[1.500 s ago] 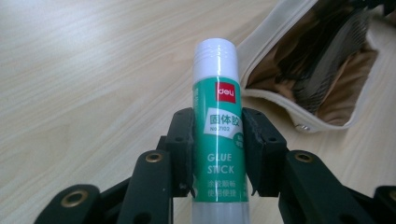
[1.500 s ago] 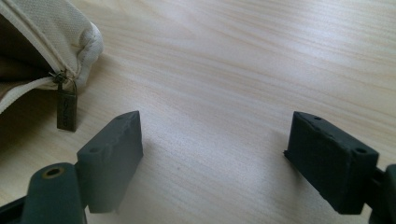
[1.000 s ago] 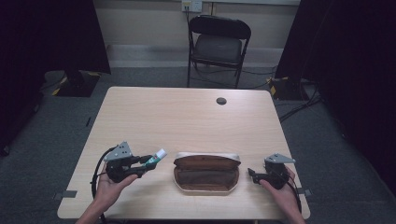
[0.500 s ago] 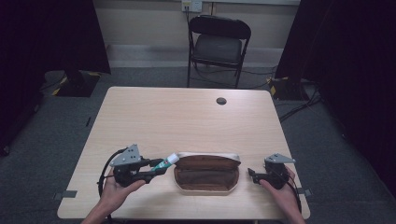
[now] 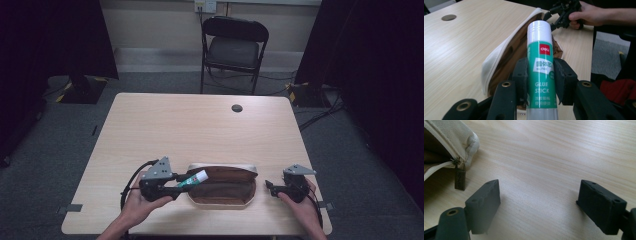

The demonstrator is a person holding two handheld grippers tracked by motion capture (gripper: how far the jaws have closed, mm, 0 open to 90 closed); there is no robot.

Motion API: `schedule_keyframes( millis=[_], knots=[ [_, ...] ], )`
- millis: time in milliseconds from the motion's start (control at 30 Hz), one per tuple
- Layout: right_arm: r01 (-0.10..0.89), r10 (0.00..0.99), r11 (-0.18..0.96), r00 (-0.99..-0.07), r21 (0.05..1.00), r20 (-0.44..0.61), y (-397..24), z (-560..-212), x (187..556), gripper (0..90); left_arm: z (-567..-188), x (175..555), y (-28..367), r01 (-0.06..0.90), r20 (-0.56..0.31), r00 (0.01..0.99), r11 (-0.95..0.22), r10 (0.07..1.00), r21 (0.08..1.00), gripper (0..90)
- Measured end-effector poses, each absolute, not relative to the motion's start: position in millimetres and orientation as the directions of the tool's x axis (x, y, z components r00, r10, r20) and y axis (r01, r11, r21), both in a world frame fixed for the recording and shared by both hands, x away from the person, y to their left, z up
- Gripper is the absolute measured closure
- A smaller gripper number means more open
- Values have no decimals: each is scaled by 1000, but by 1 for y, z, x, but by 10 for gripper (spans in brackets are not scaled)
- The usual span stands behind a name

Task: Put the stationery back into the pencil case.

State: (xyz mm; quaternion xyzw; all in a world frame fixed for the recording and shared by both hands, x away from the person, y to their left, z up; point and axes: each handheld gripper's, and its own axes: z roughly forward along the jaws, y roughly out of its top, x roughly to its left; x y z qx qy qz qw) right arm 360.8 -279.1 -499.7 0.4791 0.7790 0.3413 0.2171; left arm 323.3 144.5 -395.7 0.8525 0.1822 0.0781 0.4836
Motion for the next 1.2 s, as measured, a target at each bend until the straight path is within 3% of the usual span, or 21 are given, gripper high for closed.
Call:
schedule_keyframes(
  millis=[467, 1200],
  knots=[
    [597, 894, 310, -449, 740, -12, -279, -500, 361, 172, -420, 343, 107, 257, -44, 933, -576, 358, 776, 659],
    [594, 891, 314, -455, 740, -13, -279, -500, 361, 172, -442, 375, 88, 320, -60, 902, -568, 428, 758, 657]
  ],
)
